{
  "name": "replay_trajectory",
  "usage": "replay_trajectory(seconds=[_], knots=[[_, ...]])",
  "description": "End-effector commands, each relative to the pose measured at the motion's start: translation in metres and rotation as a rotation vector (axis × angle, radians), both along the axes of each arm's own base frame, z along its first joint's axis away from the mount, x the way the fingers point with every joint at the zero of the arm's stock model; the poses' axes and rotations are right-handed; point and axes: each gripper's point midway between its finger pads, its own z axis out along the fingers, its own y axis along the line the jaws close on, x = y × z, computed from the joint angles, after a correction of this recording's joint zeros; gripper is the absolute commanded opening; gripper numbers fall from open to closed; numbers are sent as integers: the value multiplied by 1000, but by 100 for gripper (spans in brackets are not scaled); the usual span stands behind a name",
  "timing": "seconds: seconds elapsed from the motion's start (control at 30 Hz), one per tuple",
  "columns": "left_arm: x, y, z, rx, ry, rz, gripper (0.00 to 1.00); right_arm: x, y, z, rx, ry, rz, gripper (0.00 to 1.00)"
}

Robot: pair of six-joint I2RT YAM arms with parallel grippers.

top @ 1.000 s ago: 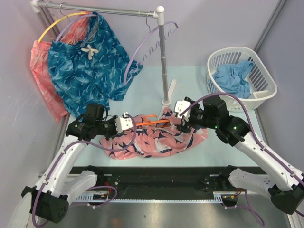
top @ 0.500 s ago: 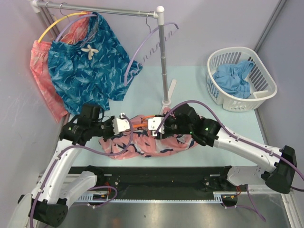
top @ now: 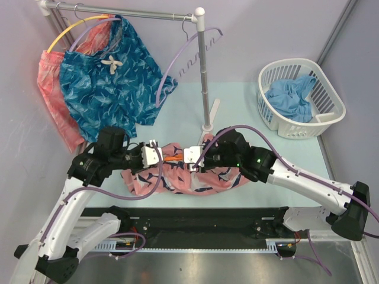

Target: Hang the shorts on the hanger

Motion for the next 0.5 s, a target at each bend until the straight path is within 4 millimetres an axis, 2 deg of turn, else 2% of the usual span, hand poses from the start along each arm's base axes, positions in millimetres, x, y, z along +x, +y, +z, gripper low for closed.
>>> replay_trajectory(seconds=[0.0, 0.1, 0.23, 0.33, 0.4, 0.47], knots=[[-7, -26, 27, -111, -12, -64, 35, 2, 9, 53, 135, -79, 9, 0], [-8, -30, 28, -119, 1, -64, 34, 2, 7, 54, 132, -87, 4, 0], [-3, -23, 23, -87, -3, -17, 36, 4, 0, 64, 150, -99, -14, 0], [-5, -21, 28, -97, 7, 2, 42, 4, -5, 73, 177, -98, -25, 0], [-12, -20, 32, -100, 13, -7, 51, -2, -6, 82, 192, -93, -14, 0], [-16, -19, 38, -111, 4, -7, 54, -11, -5, 92, 213, -78, 18, 0]])
